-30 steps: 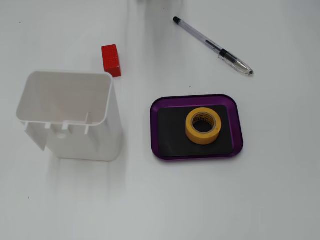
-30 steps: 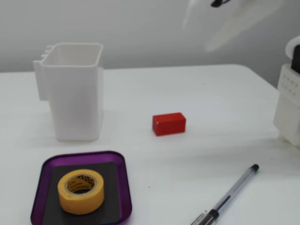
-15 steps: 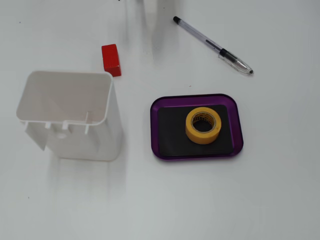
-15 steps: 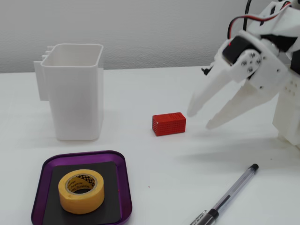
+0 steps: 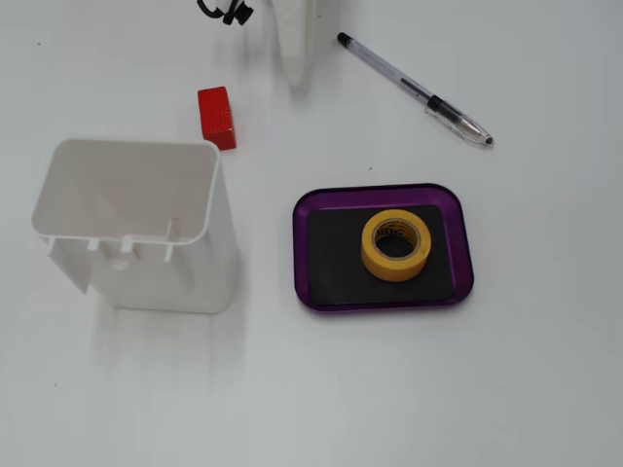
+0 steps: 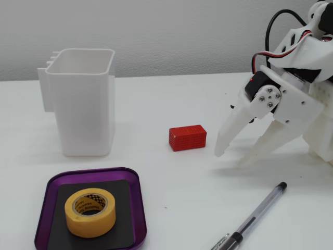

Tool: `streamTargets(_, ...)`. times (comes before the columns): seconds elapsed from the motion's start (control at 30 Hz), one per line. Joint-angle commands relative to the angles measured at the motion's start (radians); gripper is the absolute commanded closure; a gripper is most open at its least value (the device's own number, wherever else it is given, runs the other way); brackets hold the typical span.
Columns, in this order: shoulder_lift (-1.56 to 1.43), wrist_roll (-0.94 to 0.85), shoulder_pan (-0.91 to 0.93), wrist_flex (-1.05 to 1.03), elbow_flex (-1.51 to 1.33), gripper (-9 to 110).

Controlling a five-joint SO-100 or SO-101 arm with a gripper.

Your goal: Pick up the yellow tape and place it in the box.

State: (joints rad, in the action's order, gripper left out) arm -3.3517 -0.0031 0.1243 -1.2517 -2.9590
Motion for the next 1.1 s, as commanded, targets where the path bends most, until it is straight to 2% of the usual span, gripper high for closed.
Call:
streamTargets(0.0,-0.063,0.009,-0.009,0.014,-0.052,103)
streamTargets(1.07,-0.063,0.018,-0.011,0.034,-0.092,102)
